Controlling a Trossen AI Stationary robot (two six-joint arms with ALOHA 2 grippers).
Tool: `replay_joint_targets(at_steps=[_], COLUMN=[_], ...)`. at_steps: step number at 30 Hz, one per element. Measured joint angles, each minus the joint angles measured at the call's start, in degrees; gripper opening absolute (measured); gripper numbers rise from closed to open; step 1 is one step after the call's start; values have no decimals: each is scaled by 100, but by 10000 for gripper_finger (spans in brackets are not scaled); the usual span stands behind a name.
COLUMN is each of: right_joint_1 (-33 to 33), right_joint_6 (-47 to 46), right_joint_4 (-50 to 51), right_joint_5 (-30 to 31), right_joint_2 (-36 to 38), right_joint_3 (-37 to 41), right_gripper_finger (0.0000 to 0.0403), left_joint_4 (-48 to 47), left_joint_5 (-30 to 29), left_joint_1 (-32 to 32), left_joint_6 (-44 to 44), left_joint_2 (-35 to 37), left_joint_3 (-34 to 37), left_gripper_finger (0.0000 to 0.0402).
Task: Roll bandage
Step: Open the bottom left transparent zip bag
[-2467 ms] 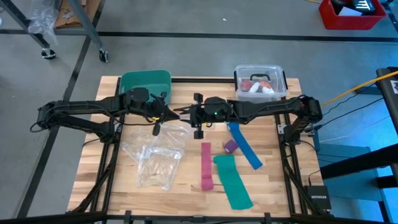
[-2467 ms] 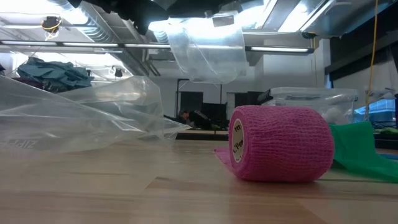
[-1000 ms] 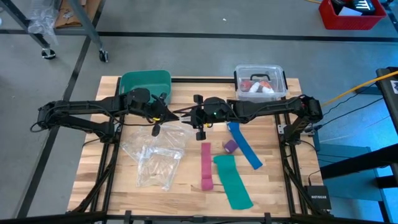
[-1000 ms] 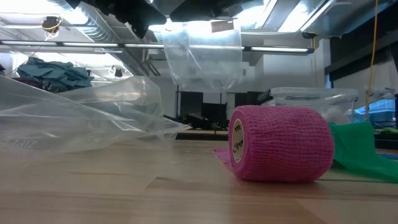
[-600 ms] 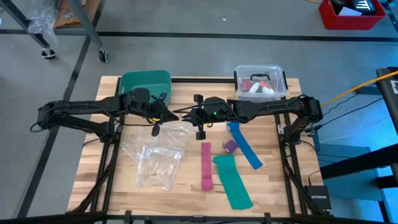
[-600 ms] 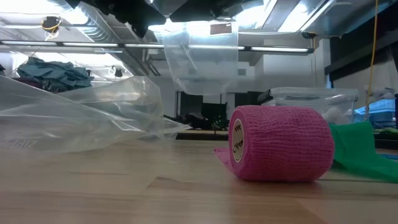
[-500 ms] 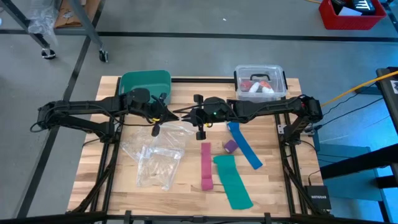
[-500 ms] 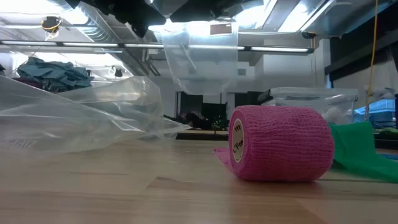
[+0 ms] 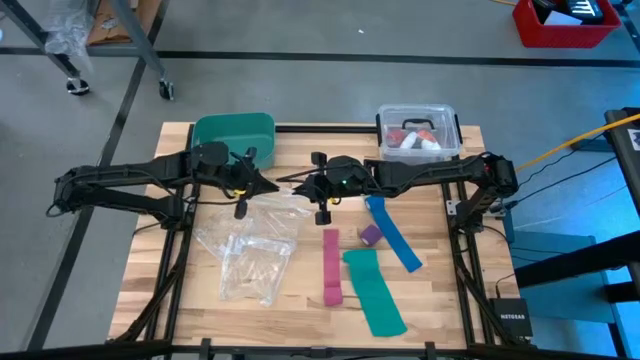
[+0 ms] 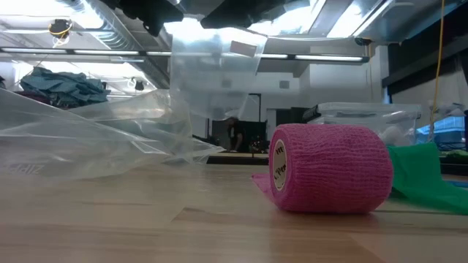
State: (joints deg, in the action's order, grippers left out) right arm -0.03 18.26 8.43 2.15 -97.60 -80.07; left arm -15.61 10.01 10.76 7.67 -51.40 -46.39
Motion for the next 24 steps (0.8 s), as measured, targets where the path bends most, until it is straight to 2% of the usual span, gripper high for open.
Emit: replay_joint_targets(at_steps=[12, 24], right_joint_1=[0, 1], right_joint_6=[2, 7], right_joint_4=[26, -388], right_joint_5=[-23, -24], right_joint_2=[-2, -2], right_joint_3=[15, 24], right_gripper_finger=[12, 78], left_joint_4=[-95, -72], left_joint_5=[-29, -29], left_joint_1=[4, 4], left_joint_6=[-38, -40], left_joint_2=[177, 177], left_joint_3=[0, 0], left_gripper_finger=[0, 0])
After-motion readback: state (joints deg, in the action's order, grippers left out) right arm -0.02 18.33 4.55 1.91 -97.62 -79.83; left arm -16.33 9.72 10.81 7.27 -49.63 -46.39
